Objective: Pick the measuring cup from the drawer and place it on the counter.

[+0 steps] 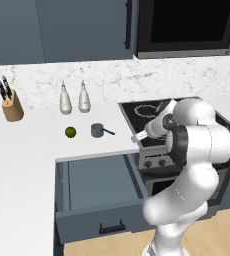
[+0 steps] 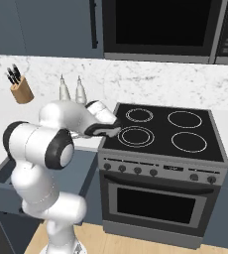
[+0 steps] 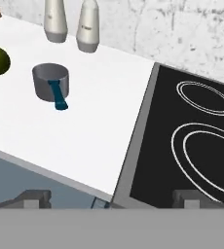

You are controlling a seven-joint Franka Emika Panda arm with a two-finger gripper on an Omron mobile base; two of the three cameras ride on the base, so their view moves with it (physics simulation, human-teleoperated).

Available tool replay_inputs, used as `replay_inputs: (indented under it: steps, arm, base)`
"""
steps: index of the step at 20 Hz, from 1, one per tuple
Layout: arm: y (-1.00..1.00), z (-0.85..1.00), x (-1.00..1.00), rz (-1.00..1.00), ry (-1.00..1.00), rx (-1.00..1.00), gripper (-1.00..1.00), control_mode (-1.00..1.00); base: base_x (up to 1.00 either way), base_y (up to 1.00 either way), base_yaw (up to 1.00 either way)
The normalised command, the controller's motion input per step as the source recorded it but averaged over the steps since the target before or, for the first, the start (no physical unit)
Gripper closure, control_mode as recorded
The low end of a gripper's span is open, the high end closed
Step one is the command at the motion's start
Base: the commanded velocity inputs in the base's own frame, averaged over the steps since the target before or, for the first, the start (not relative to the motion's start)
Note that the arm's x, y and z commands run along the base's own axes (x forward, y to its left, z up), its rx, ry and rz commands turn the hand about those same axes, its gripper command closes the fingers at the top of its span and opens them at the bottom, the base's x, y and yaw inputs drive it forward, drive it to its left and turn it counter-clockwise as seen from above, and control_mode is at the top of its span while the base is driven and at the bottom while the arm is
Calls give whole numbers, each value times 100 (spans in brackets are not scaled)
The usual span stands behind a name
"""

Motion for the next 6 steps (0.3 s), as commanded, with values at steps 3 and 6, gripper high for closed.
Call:
replay_inputs:
  steps: [3,6]
  arm:
    - [9,78,-40,-5,-19,0,-100,-100]
    - [2,78,-42,-3,-17,0,-100,-100]
  base:
    - [0,0,0]
    - [0,0,0]
